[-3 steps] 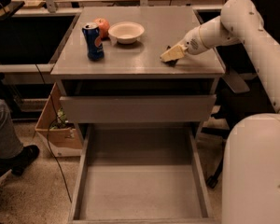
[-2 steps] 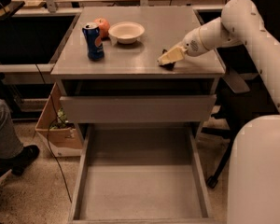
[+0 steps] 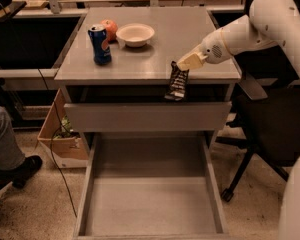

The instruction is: Place rxbar chocolate into middle drawer

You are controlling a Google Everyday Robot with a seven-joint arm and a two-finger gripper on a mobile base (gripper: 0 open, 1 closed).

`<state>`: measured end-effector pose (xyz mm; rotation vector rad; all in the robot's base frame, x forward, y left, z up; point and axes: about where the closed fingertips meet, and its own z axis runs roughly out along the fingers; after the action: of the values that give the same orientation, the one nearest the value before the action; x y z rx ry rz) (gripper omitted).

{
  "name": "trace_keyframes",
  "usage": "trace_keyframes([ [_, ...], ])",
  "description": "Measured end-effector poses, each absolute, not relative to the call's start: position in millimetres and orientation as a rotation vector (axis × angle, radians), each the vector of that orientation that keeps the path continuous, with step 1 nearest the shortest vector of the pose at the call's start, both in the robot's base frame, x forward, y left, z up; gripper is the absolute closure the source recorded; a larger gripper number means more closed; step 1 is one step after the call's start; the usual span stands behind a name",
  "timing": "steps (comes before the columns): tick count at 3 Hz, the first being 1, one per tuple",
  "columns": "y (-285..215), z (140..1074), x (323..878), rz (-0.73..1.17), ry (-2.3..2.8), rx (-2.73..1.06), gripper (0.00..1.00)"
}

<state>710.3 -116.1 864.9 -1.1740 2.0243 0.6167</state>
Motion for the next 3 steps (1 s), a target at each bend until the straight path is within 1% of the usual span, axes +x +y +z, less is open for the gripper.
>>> trace_keyframes([
  [2, -110.5, 880.7, 628.5, 0.67, 2.021, -1.263, 1.0],
  [3, -110.5, 880.7, 628.5, 0.67, 2.021, -1.263, 1.0],
])
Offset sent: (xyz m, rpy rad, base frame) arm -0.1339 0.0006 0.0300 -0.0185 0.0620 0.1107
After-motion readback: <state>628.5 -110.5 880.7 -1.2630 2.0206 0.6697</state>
